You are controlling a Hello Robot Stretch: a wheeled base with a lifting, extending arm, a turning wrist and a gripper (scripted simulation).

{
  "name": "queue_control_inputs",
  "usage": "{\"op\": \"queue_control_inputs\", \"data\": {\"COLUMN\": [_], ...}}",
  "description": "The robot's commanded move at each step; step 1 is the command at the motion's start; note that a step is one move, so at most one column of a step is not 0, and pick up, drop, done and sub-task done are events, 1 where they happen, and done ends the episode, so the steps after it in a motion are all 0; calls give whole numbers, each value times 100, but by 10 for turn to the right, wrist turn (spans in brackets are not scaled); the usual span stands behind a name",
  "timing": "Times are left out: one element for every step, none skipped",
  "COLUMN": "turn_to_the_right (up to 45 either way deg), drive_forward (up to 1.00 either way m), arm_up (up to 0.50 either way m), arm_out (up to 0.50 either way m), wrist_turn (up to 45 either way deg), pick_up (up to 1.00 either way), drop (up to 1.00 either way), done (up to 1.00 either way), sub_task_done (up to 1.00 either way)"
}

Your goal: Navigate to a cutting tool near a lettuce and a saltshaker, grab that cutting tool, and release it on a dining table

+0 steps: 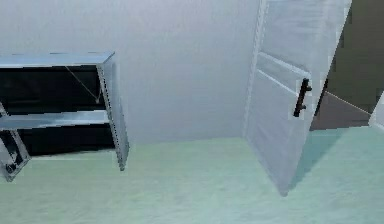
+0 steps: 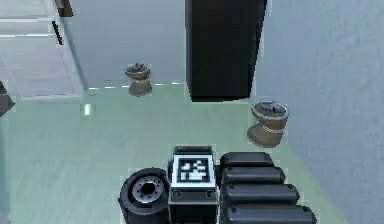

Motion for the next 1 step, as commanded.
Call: {"op": "queue_control_inputs", "data": {"turn_to_the_right": [-450], "drive_forward": [0], "arm_up": [0], "arm_out": [0], "wrist_turn": [0], "pick_up": [0], "drop": [0], "done": [0], "sub_task_done": [0]}}
